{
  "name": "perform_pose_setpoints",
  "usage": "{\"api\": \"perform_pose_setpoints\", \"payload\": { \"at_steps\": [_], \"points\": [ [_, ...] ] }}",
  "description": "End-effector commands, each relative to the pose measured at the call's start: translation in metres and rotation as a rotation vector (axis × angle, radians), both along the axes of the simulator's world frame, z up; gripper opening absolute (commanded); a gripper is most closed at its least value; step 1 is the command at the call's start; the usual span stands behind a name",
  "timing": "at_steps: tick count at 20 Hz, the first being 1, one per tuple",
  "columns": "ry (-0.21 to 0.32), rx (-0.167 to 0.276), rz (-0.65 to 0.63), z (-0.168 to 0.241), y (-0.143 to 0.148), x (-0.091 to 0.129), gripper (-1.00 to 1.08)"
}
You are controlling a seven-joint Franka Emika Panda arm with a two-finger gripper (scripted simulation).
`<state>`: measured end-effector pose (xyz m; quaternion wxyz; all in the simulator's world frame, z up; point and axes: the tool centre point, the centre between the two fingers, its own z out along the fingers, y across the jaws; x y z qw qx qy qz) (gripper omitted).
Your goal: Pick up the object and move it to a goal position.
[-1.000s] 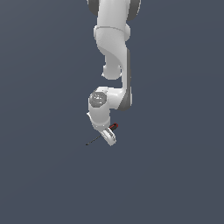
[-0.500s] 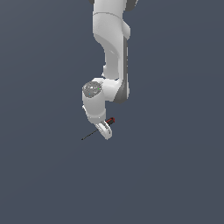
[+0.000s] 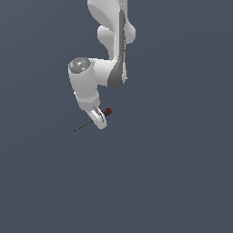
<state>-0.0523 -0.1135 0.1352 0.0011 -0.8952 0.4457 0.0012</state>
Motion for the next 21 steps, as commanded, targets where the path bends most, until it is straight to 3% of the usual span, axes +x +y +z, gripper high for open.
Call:
{"api": "perform_pose_setpoints", "payload": {
  "at_steps": [1,12,21],
  "points": [
    [-0.001,0.000,0.000,0.024,-0.012,-0.010,-1.00],
    [-0.001,-0.002,-0.001,0.105,-0.054,-0.040,-1.00],
    [-0.001,-0.003,0.000,0.128,-0.066,-0.046,-1.00]
  ]
}}
